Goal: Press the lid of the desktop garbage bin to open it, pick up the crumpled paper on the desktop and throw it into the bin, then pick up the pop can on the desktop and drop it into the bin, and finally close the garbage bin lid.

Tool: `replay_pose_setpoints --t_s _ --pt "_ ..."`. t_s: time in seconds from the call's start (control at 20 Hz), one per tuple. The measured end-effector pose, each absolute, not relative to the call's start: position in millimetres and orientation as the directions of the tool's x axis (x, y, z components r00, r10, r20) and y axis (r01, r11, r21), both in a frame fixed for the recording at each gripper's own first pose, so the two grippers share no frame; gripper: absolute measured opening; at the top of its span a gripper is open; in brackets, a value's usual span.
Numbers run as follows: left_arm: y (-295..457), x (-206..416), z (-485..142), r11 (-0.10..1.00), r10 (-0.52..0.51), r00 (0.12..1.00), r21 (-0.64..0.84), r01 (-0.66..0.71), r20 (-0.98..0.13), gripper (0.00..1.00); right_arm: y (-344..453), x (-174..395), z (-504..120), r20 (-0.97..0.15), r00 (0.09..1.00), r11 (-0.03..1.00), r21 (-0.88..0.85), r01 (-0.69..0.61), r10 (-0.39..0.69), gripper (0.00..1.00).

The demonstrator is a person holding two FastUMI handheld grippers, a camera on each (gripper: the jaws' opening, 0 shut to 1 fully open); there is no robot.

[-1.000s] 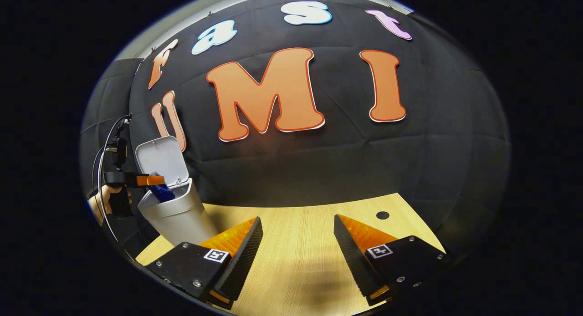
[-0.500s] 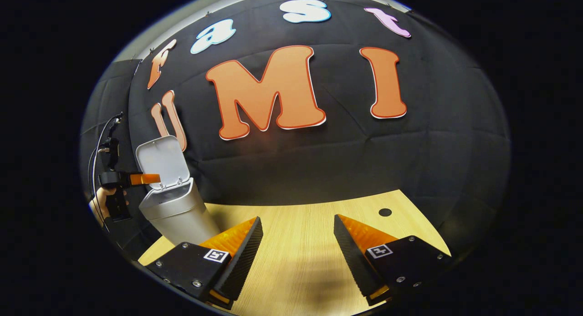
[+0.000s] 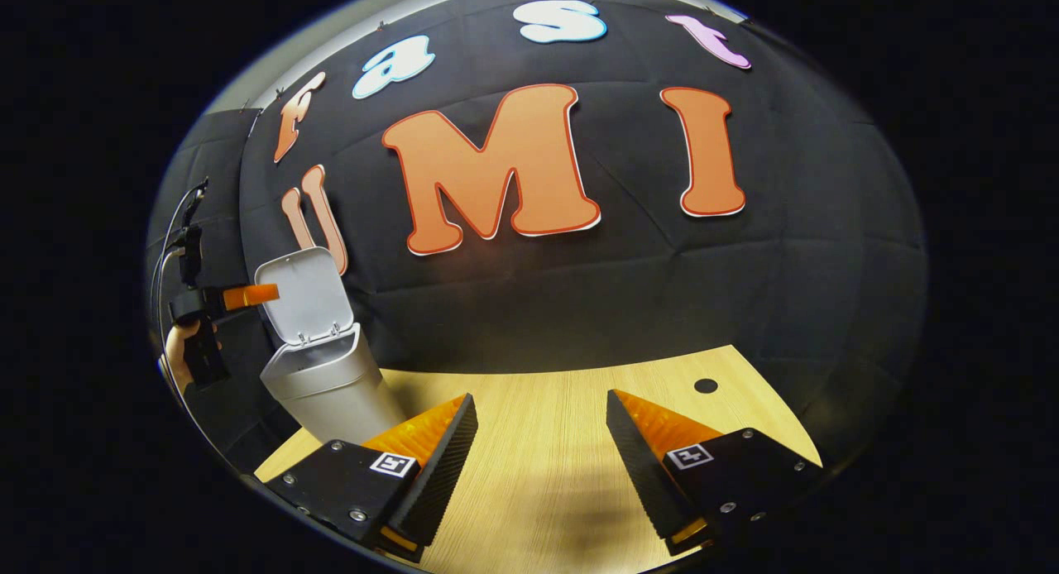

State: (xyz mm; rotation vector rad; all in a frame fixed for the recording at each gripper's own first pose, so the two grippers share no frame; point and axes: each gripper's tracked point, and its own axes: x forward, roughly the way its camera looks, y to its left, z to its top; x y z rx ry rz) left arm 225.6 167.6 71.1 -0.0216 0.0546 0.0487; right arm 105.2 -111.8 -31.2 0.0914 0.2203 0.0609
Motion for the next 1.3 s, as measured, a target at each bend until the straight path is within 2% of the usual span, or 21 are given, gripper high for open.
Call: replay_pose_setpoints --t_s 0.35,0.55,0.7,0.85,1.05,1.3 --pt "192 251 162 0.999 0.034 0.999 0.028 -0.033 -0.024 0.96 -107 103 -19 -0.199 0.976 0.994 0.079 -0.073 0.087 0.94" --pt "202 289 199 0.998 -0.030 0.989 -0.052 0.022 -0.145 0.96 -97 101 -19 -0.198 0.973 0.991 0.090 -0.099 0.115 0.94" --pt "231 321 212 0.999 0.003 0.969 -0.036 -0.012 -0.245 0.96 -97 99 -19 -0.200 0.972 0.991 0.083 -0.105 0.120 0.94" --pt "247 345 209 1.000 0.021 0.938 0.008 -0.019 -0.345 0.96 -103 97 -19 -0.201 0.974 0.992 0.085 -0.092 0.107 0.94" --pt "239 361 175 0.999 -0.016 0.885 0.018 0.027 -0.465 0.96 -116 95 -21 -0.204 0.976 0.993 0.101 -0.062 0.081 0.94" --pt "236 372 133 0.999 -0.024 0.831 0.022 0.044 -0.555 0.95 -122 92 -24 -0.210 0.976 0.994 0.098 -0.043 0.063 0.94"
